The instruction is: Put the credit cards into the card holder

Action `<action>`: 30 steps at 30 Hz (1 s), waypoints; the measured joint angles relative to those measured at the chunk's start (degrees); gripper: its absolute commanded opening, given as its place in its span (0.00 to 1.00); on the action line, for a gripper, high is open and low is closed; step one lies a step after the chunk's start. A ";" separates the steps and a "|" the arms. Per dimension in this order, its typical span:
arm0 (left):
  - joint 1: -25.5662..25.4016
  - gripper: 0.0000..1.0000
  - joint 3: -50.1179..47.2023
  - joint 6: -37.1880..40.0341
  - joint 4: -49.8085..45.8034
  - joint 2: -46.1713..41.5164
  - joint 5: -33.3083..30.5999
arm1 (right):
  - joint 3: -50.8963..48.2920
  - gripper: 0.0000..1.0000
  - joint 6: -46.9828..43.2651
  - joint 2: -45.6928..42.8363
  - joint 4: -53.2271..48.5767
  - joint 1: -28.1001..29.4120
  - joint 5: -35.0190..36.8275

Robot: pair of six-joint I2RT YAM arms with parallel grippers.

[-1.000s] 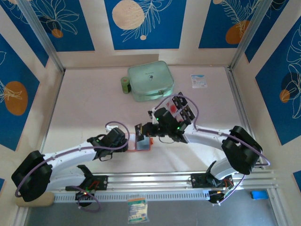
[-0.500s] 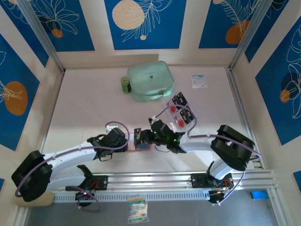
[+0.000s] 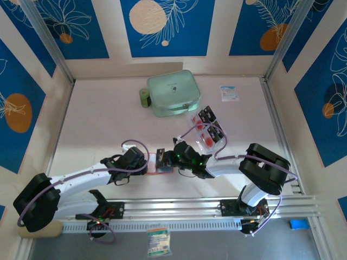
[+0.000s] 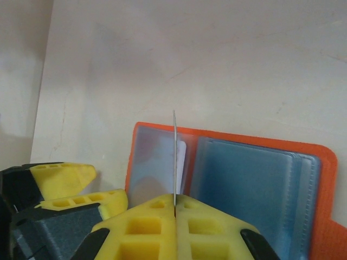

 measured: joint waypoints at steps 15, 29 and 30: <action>0.00 0.84 0.00 0.00 0.02 0.00 0.00 | -0.48 0.00 1.18 0.76 1.95 0.13 0.11; 0.00 0.84 0.00 0.00 0.02 0.00 0.02 | -1.01 0.00 1.18 0.61 2.05 0.33 0.26; 0.00 0.84 0.00 0.00 0.02 0.00 0.02 | -1.01 0.00 1.18 0.61 2.08 0.33 0.26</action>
